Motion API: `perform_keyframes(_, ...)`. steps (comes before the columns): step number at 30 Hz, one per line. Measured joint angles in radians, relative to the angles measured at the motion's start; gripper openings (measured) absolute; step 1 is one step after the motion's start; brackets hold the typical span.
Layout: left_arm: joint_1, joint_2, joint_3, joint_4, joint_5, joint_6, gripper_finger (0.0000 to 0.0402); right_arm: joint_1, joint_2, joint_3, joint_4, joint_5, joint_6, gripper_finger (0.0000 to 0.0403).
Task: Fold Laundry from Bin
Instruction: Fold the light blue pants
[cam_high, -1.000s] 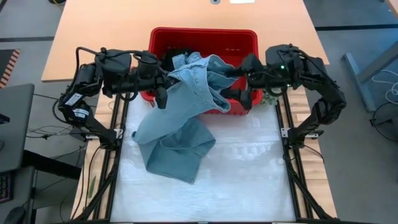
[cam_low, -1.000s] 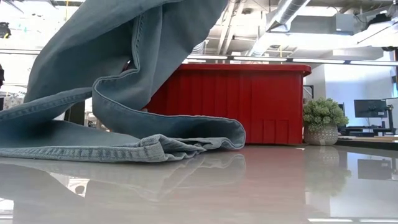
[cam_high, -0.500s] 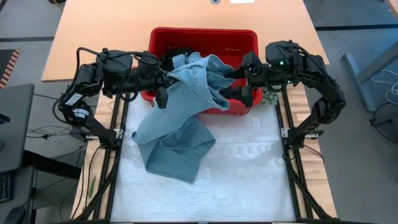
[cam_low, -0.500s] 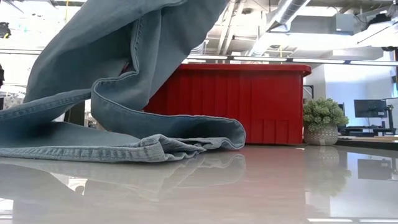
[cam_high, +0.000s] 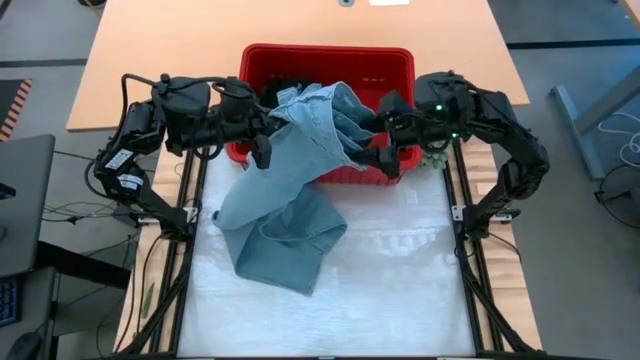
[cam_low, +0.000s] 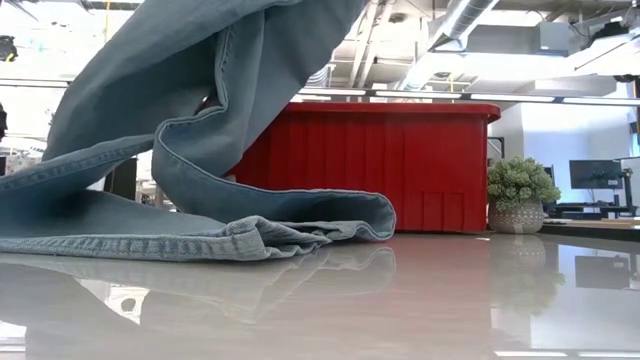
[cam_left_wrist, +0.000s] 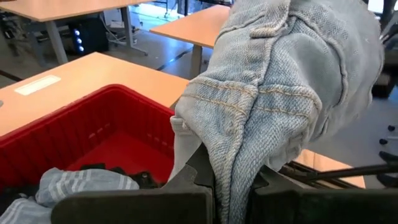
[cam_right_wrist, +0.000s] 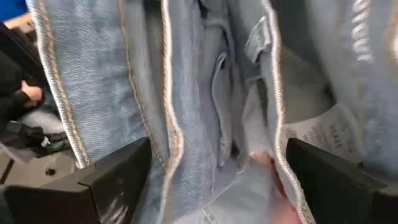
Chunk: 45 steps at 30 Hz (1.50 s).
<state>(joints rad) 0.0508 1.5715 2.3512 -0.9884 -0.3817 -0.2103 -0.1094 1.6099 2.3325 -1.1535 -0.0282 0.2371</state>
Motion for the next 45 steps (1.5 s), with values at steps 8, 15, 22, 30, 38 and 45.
perform_keyframes(8,0.028,0.000,0.000,-0.012,0.001,-0.023,0.0000,0.013,0.014,0.000,-0.029,0.001,-0.036,0.0399)
perform_keyframes(15,0.029,0.000,0.000,-0.014,0.000,-0.036,0.0000,0.012,0.014,0.000,-0.064,0.086,-0.065,0.0345)
perform_keyframes(22,0.029,0.010,0.000,-0.014,-0.001,-0.037,0.0004,0.002,0.014,0.000,-0.066,0.099,-0.103,0.0206)
perform_keyframes(30,0.030,0.082,0.000,-0.050,0.007,-0.028,0.0094,0.002,0.013,0.002,-0.092,0.002,-0.166,0.0024)
perform_keyframes(38,0.042,0.110,0.002,-0.144,0.113,-0.082,0.0196,-0.011,-0.023,0.021,-0.261,-0.066,-0.162,0.0024)
perform_keyframes(45,-0.014,0.183,0.001,-0.285,0.215,-0.143,0.0226,0.047,-0.028,0.010,-0.417,-0.155,-0.144,0.0024)
